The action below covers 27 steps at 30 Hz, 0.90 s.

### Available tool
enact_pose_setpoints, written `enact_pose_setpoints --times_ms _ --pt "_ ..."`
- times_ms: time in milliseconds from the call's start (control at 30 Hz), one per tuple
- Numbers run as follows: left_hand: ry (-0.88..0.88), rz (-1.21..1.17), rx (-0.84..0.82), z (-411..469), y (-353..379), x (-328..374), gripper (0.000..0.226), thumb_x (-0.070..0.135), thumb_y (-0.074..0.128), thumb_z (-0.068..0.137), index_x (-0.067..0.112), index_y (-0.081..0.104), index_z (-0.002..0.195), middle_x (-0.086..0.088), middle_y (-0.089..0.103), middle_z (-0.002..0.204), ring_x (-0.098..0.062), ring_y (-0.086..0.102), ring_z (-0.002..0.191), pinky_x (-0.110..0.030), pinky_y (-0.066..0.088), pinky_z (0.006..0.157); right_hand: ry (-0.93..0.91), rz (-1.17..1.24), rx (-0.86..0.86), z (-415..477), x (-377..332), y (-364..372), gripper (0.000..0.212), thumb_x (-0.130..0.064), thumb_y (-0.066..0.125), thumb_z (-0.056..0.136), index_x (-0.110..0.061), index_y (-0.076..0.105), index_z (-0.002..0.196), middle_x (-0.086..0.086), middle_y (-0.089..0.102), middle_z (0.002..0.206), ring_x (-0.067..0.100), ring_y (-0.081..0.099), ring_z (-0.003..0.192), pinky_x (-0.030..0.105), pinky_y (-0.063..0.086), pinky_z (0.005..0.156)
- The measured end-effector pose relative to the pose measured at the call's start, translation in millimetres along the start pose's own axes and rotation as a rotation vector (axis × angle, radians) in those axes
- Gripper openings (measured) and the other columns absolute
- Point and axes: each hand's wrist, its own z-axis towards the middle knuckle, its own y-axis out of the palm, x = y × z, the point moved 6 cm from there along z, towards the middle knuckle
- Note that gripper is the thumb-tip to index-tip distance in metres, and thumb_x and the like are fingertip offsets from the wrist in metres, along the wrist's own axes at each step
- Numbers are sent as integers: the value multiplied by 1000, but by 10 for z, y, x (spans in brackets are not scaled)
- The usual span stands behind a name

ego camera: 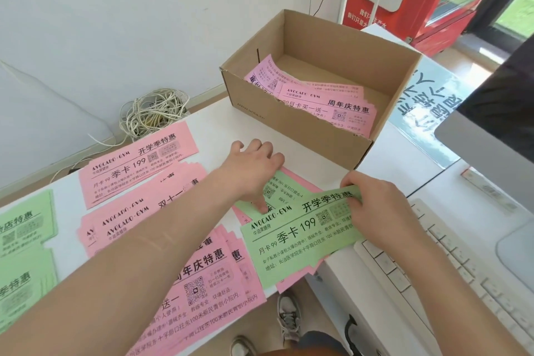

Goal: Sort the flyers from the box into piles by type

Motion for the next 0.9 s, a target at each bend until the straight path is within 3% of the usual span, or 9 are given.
enact_pose_setpoints --times_ms 167,300,400,467,533,667,800,900 --pt "42 31 -2 36 -43 44 92 59 82 51 20 42 124 -3 40 123 -23 35 116 -41 34 91 -3 106 -69 69 55 14 21 -11 47 91 -32 51 92 -4 63 91 13 58 75 25 43 55" --pt "66 62 6 20 -84 71 79 58 80 54 20 50 116 -3 42 118 -23 37 113 -38 34 87 -57 85 -123 144 -63 40 16 -16 51 91 -31 51 96 -4 64 97 17 61 84 29 47 64" --pt "77 -26 22 -51 -76 122 62 42 81 66 19 49 115 1 55 109 -22 50 104 -32 36 74 -83 81 -144 210 -139 76 12 -18 53 92 -29 55 96 -4 63 98 17 60 89 33 50 71" --pt "56 -170 43 -111 -66 127 47 24 73 79 20 45 116 4 59 100 -23 57 96 -32 41 68 -90 85 -150 248 -162 94 11 -20 54 92 -29 56 96 -4 63 96 16 59 89 34 51 73" --pt "47 -287 103 -181 -120 106 41 13 63 84 24 44 119 3 62 99 -22 58 94 -35 47 72 -78 111 -153 262 -152 105 10 -21 55 92 -30 55 95 -6 62 91 13 60 81 32 50 68" --pt "-50 -688 197 -385 -330 -92 30 22 67 83 33 58 110 9 66 106 -12 60 91 -28 47 78 -67 157 -112 261 -107 38 8 -24 58 92 -31 55 89 -7 63 90 11 61 76 33 51 66" --pt "-143 -989 364 -753 -516 -325 9 25 70 84 30 62 83 12 70 79 -8 66 74 -26 52 69 -79 324 -100 187 -91 -141 14 -20 62 91 -30 56 83 -12 68 82 7 65 71 31 53 62" --pt "-320 -1638 486 -1069 -335 -513 10 9 67 83 17 62 84 -1 74 83 -18 70 70 -31 58 62 -53 521 -93 108 -42 -268 15 -12 63 90 -24 59 82 -9 73 75 7 66 64 29 53 61"
